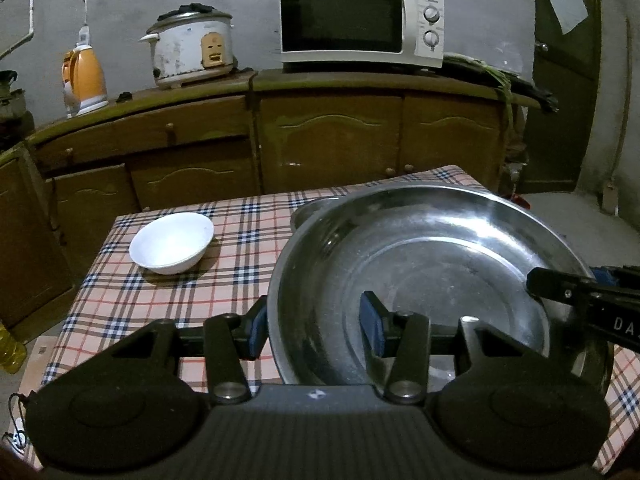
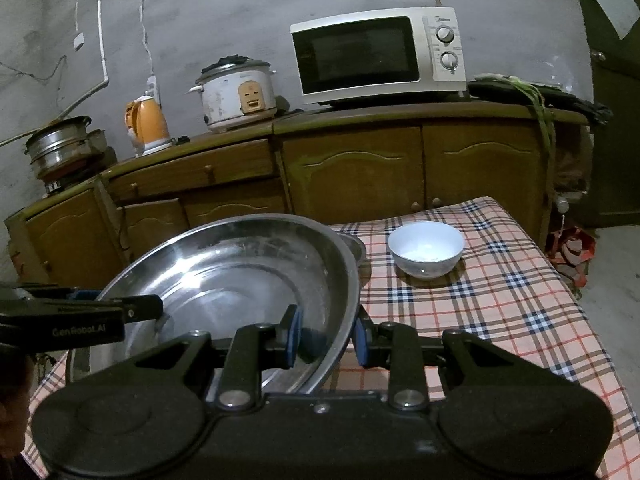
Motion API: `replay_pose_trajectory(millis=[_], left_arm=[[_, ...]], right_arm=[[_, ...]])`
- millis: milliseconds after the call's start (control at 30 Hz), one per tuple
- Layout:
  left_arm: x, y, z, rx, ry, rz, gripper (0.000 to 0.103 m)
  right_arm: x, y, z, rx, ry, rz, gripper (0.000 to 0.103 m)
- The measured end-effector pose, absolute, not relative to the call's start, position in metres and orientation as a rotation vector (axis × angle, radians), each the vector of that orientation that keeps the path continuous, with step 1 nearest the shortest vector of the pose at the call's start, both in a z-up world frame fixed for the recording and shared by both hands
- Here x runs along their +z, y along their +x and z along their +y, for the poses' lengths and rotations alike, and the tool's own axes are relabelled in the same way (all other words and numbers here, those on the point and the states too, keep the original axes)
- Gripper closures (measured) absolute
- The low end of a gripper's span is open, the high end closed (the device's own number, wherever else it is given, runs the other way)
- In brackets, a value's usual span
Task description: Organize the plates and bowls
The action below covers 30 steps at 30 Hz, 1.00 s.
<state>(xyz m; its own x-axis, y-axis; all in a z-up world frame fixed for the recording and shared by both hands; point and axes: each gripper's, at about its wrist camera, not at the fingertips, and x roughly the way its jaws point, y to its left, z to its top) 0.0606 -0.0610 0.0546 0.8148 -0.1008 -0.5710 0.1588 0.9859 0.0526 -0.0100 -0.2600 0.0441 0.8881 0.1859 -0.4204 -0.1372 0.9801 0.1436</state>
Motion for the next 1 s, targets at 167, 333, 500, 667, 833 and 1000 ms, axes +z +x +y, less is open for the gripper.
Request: replay_pose_trajectory(millis=[167, 333, 500, 667, 833, 1000], left_arm=[[0.056, 0.06, -0.054, -0.124, 0.103, 0.602, 0.055], [0.056, 0.06, -0.047, -0.104, 0.096, 0.599, 0.055], [0.058, 0.06, -0.04, -0.085, 0.092, 0.598, 0.055], [0.058, 0.059, -0.033, -0.076, 0.088, 0.598, 0.055], [0.057, 0.059, -0.024, -0.062, 0.084, 0.601, 0.055], [0.054, 0.06, -0.016, -0.048, 0.072, 0.606, 0.055]], right_arm=[[0.044, -0.008, -0.252, 0.185, 0.109, 0.45, 0.068], [0.045, -0.006, -0.243, 0.204, 0.097, 0.45, 0.068], [0.045, -0.003, -0.233, 0.221, 0.09, 0.452, 0.068], [0.045, -0.002, -0.225, 0.233, 0.081, 0.453, 0.068], [0.044, 0.0, -0.216, 0.247, 0.073, 0.458, 0.068], [0.042, 0.002, -0.207, 0.262, 0.062, 0.464, 0.068]])
